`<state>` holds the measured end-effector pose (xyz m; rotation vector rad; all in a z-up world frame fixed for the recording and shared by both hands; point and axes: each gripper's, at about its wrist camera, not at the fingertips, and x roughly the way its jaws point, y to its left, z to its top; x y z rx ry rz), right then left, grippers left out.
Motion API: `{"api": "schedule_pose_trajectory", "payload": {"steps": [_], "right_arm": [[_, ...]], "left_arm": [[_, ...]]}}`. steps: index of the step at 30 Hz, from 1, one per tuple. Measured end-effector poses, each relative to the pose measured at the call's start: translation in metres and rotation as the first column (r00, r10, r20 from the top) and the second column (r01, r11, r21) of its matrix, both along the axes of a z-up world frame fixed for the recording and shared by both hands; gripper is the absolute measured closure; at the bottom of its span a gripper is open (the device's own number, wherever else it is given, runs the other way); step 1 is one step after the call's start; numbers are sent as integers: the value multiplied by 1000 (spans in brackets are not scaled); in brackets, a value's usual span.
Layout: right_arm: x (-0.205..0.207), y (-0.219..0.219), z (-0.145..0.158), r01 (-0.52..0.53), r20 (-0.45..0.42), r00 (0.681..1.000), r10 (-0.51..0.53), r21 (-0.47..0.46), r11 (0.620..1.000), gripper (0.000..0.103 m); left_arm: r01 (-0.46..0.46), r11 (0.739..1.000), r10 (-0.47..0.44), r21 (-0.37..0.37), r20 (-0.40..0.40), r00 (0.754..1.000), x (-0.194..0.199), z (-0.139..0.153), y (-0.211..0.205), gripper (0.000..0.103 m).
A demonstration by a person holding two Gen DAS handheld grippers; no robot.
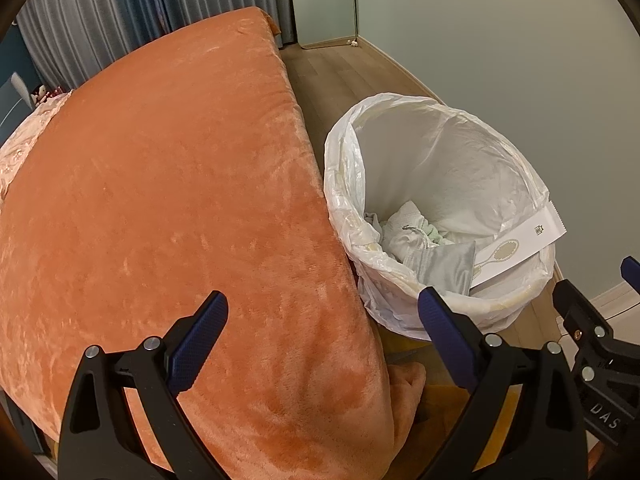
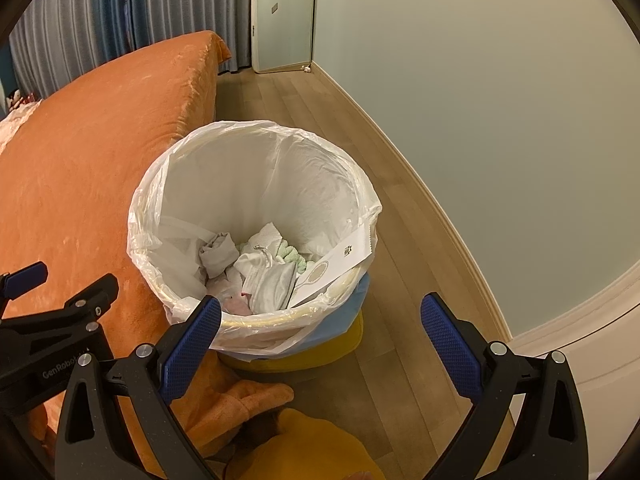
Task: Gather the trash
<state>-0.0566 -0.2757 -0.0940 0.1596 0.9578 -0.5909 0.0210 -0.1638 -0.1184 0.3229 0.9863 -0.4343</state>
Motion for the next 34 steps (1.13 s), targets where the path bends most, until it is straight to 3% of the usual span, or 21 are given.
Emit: {"api": "schedule_pose_trajectory", "payload": {"steps": [34], "right_arm": [[7,0,-8,0,-11,1000,0,19,1000,7]], "left_arm": [[1,1000,0,17,-32,999,3,-10,0,12]]}}
